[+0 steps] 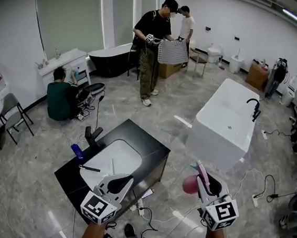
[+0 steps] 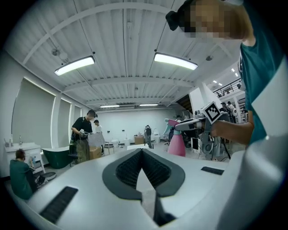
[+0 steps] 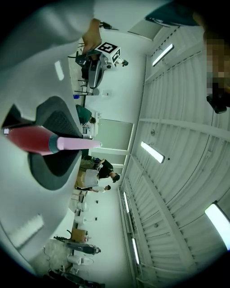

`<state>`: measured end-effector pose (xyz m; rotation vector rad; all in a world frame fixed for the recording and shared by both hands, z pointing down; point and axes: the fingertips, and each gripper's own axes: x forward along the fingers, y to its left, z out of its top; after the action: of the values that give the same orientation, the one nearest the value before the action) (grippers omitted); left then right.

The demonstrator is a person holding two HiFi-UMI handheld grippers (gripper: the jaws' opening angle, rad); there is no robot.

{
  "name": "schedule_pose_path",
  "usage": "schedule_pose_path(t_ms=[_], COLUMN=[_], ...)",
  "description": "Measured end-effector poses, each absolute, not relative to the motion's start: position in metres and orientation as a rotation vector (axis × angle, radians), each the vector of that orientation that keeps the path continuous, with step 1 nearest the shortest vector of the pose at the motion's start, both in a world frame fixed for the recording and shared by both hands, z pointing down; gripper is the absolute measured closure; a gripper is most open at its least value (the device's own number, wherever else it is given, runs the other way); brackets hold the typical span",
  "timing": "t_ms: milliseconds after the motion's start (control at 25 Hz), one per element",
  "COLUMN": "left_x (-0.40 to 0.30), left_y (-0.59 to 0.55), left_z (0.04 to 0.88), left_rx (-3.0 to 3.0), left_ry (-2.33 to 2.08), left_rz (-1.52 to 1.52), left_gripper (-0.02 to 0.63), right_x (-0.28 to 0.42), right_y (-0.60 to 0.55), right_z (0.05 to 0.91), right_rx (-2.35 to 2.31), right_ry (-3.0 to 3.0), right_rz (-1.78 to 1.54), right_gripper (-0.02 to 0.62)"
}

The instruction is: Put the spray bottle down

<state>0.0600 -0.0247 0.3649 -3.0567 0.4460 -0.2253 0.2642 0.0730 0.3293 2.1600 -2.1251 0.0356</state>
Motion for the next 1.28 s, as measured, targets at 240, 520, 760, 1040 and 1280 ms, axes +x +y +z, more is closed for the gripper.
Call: schedule_pose_path(t_ms=[240,520,760,1040,1280], left_x=[0.063,0.060,0.054,0.035,0.034], left_y=[-0.078,-0.125,-0.163,-0.197,-0.216], left_z=[0.369,0.374,0.367,0.362,0.361], left_rx=[-3.074,-3.096,-3.092,-3.082,-3.059], left_ry=[0.340,0.282,0.260,0.288,0.413], left_rz=[-0.209,-0.180,-0.123,-0.081,-0.074], left_gripper=[0.601,0.601,0.601,0.601,0.601], right_x=[0.260,0.253,0.243,0.226,0.237], right_y=[0.043,0.011,-0.026,-0.068,-0.105], right_z=[0.334,0.332,0.322,0.322,0.321], right_rx=[2.228,2.257,2.257,2.226,2.157], right_ry=[-2.020,-1.961,-1.936,-1.943,-2.021], right_rz=[0.052,0.054,0.027,0.024,-0.002], right_gripper=[0.502,0.502,0.502,0.502,0.502])
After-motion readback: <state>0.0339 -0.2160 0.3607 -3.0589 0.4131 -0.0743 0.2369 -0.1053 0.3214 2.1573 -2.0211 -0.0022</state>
